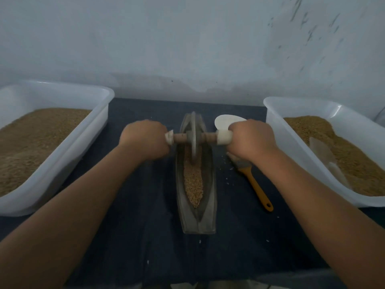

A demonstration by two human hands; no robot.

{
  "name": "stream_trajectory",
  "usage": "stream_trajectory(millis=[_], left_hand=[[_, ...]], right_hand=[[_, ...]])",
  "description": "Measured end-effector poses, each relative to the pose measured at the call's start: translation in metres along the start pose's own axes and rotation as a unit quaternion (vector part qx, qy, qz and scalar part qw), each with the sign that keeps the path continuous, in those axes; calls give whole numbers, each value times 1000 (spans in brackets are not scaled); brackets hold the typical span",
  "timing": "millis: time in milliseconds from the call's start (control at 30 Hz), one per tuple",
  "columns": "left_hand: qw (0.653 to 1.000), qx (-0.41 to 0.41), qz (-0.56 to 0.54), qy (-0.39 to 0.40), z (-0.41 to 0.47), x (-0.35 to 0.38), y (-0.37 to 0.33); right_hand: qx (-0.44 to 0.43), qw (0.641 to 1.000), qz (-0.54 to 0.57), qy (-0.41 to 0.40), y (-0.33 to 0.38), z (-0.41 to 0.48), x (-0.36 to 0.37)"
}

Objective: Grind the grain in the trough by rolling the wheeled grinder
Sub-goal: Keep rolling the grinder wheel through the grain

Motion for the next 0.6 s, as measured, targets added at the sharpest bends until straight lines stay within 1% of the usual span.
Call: stream_trajectory(millis=[67, 133, 267, 300, 367, 433, 500, 600], left_hand=[[1000, 18, 2, 1, 6, -6, -7], [999, 46, 19, 11, -4, -10, -10], [994, 95, 53, 16, -47, -1, -1], [994, 100, 53, 7, -53, 1, 1], [995, 87, 53, -3, -50, 2, 3], [998, 53, 33, 6, -34, 3, 3], [1000, 21, 12, -2, -13, 0, 0], [999, 0, -2, -34, 4, -7, -6]], right_hand=[[13, 1000, 5, 7, -5, 7, 5], [15, 999, 33, 34, -7, -4, 13], [-34, 990, 99, 95, 1, -56, 20], [-44, 989, 105, 93, 3, -65, 18], [-49, 992, 96, 63, 3, -65, 17], [-35, 998, 52, 19, 0, -46, 15], [-7, 1000, 25, -17, -4, -18, 15], [27, 999, 35, -18, -10, 10, 16]])
Point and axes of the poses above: each hand's wrist, its own z-axis towards the middle knuckle, its own x-axis out of the palm, y = z × x, the point moved 7 cm from there along z, towards the middle knuckle, and after that the axes turned 13 degrees about -x, right-handed, at the moved point
